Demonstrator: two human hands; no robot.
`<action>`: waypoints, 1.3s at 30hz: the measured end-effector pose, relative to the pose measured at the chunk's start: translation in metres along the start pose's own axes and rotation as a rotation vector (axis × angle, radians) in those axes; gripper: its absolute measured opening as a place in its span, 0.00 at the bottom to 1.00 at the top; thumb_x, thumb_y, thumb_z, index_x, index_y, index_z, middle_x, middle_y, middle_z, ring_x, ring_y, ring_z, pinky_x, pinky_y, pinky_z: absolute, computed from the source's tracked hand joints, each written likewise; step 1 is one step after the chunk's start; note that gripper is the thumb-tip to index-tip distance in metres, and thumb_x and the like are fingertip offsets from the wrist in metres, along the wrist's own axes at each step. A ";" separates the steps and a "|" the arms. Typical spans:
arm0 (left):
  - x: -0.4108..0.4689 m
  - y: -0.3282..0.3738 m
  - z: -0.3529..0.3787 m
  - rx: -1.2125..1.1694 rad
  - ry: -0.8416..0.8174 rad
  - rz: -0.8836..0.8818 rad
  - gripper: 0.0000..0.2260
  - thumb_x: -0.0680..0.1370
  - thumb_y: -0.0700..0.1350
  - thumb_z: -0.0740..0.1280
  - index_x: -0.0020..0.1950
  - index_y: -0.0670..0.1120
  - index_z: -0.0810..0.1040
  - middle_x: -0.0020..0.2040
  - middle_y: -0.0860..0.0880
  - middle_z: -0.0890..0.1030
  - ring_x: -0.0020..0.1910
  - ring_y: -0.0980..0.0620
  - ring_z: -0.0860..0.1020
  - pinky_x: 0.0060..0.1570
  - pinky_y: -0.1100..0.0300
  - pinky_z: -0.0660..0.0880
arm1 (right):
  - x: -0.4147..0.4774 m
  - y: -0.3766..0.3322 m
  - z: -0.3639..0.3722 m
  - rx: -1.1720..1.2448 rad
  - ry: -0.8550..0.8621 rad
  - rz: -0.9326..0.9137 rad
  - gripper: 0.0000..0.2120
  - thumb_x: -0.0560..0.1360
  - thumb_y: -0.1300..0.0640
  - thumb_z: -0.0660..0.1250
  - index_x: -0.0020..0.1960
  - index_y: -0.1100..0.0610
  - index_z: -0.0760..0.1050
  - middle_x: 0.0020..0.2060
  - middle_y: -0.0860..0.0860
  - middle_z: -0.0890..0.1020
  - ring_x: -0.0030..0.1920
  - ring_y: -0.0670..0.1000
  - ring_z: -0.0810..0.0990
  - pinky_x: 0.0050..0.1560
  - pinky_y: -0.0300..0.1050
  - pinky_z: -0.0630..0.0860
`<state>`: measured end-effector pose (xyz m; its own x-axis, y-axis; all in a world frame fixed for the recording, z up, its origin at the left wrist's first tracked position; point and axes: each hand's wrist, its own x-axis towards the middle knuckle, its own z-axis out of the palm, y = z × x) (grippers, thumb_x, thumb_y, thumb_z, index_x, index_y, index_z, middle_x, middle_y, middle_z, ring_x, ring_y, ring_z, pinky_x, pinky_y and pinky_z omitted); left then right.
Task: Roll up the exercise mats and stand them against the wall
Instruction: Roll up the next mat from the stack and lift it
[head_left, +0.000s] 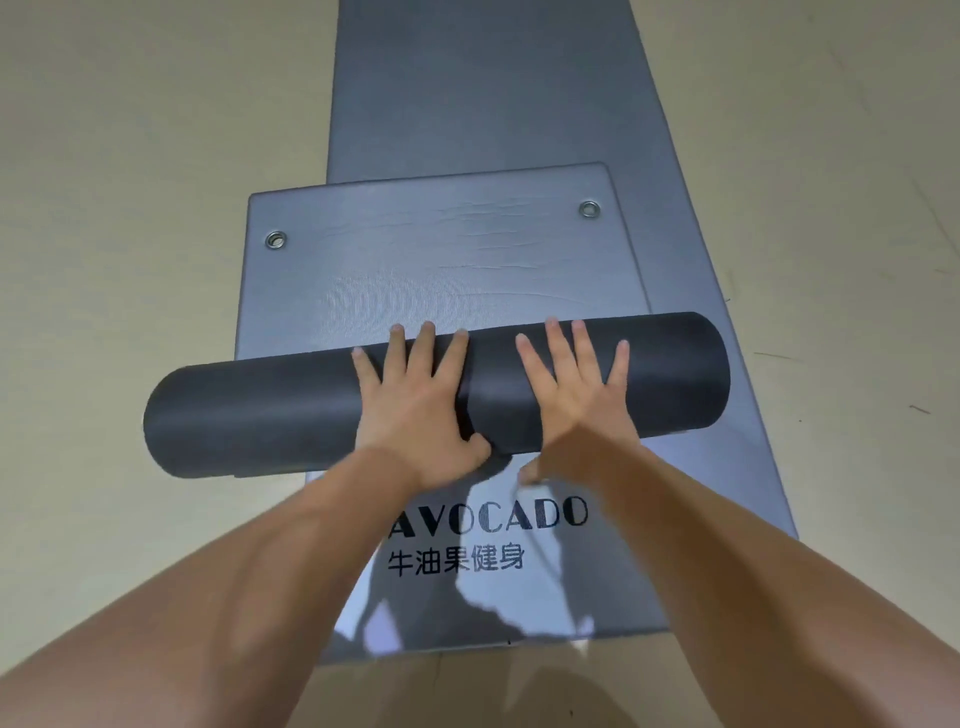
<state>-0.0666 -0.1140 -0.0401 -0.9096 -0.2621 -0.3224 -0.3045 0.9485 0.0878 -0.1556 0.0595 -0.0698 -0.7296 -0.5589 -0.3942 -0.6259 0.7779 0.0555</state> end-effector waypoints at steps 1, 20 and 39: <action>-0.010 -0.002 0.006 0.028 0.035 0.014 0.53 0.67 0.71 0.61 0.83 0.52 0.40 0.84 0.44 0.44 0.81 0.36 0.40 0.73 0.26 0.44 | 0.012 0.003 -0.010 0.018 -0.029 -0.006 0.77 0.57 0.25 0.78 0.81 0.47 0.25 0.82 0.55 0.31 0.82 0.61 0.30 0.76 0.76 0.37; 0.087 -0.042 -0.016 0.107 -0.105 -0.043 0.59 0.56 0.69 0.78 0.79 0.58 0.49 0.70 0.45 0.66 0.73 0.37 0.61 0.67 0.21 0.53 | 0.094 -0.001 -0.060 -0.053 -0.089 -0.120 0.63 0.66 0.46 0.80 0.82 0.37 0.36 0.72 0.58 0.67 0.76 0.60 0.63 0.79 0.72 0.50; -0.042 -0.038 -0.022 0.184 -0.323 0.124 0.64 0.59 0.68 0.79 0.82 0.56 0.41 0.80 0.45 0.52 0.81 0.41 0.49 0.69 0.23 0.54 | -0.001 -0.027 -0.076 0.181 -0.624 -0.211 0.53 0.60 0.49 0.86 0.77 0.37 0.61 0.56 0.45 0.78 0.57 0.54 0.77 0.61 0.55 0.78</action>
<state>-0.0228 -0.1429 -0.0089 -0.7917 -0.1017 -0.6024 -0.1150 0.9932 -0.0165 -0.1583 0.0172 -0.0013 -0.2678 -0.4759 -0.8378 -0.6414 0.7369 -0.2135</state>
